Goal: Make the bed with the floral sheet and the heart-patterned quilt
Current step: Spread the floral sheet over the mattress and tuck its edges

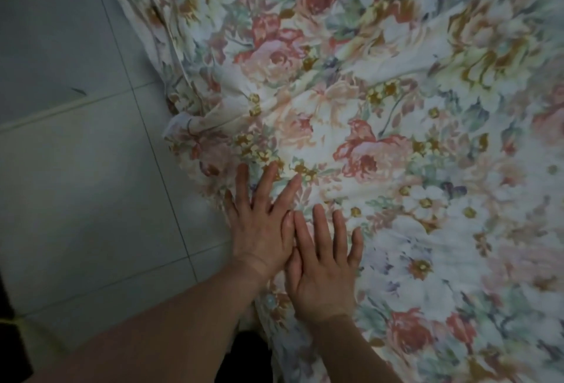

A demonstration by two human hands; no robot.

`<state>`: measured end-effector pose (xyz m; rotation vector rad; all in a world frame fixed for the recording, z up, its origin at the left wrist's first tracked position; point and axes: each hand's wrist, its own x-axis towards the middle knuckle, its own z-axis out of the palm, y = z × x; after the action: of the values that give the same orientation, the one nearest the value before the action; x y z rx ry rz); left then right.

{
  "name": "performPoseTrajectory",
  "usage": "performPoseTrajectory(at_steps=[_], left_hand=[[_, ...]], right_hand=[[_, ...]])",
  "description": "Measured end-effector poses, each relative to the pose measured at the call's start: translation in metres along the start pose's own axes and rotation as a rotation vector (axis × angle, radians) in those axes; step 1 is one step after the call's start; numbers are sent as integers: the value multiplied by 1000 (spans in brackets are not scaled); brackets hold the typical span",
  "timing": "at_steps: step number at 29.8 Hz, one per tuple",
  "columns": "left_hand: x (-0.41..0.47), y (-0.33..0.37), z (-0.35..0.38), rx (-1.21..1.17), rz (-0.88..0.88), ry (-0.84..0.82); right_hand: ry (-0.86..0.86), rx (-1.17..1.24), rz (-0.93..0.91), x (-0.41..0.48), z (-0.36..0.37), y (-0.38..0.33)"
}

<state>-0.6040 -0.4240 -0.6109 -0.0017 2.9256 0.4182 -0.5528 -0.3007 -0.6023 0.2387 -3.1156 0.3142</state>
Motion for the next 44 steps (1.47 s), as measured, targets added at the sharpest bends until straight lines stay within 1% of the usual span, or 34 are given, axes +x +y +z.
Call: performPoseTrajectory(at_steps=[2, 4, 5, 7, 8, 10, 12, 14, 15, 16, 18, 19, 20, 21, 23, 25, 27, 30, 31, 33, 34, 35, 37, 38, 39, 41, 43, 44], left_hand=[[2, -1, -4, 0, 2, 5], [11, -7, -14, 43, 47, -8], [15, -9, -23, 74, 67, -5], [21, -7, -42, 113, 72, -52], [22, -3, -55, 110, 32, -64], [33, 4, -77, 78, -11, -30], [59, 0, -96, 24, 74, 45], [91, -14, -108, 7, 191, 103], [111, -25, -110, 9, 197, 107], [125, -32, -113, -70, 145, 109], [164, -50, -121, -382, -116, 154], [186, -65, -124, -457, -237, 211], [203, -78, -127, -459, -347, 234], [215, -81, -129, -468, -430, 209], [246, -110, -128, -574, -612, 80], [266, -129, -126, -667, -693, 34], [288, -151, -130, -767, -782, 81], [307, -163, -134, -923, -990, 101], [313, -173, -134, -937, -1033, 100], [320, -193, -131, -862, -1010, 82], [322, -207, -132, -804, -993, 100], [318, -219, -133, -754, -1006, 156], [317, -253, -135, -699, -1112, 248], [318, -266, -136, -701, -1145, 244], [316, -271, -134, -737, -1156, 204], [329, -274, -132, -860, -1175, 140], [344, -267, -134, -909, -1162, 99], [347, -262, -139, -893, -1121, 84]], right_hand=[[17, 0, 25, 0, 1, 3], [20, 3, 59, 9, -4, 0], [13, 10, 79, 18, -11, -1], [-38, 12, 95, 41, -29, -6], [-26, 24, 107, 54, -40, -10], [63, 73, 128, 93, -56, -17], [157, 173, 129, 136, -68, -34], [182, 238, 81, 173, -78, -56], [170, 243, 40, 193, -79, -65], [157, 246, 5, 205, -80, -71], [107, 241, -28, 238, -73, -81], [83, 237, -9, 261, -65, -91], [39, 220, 21, 277, -57, -98], [-13, 170, 67, 286, -55, -98], [-105, 71, 102, 308, -39, -115], [-159, 49, 110, 319, -33, -125], [-191, 50, 156, 337, -25, -140], [-107, 72, 210, 346, -26, -154], [-69, 83, 193, 348, -26, -162], [-2, 144, 148, 344, -30, -168], [2, 182, 121, 342, -31, -168], [-2, 201, 102, 337, -33, -163], [-37, 225, 72, 337, -29, -158], [-71, 234, 57, 342, -25, -158], [-114, 233, 49, 341, -23, -155], [-184, 227, 30, 350, -20, -156], [-184, 225, 35, 358, -25, -161], [-158, 224, 42, 360, -29, -166]])
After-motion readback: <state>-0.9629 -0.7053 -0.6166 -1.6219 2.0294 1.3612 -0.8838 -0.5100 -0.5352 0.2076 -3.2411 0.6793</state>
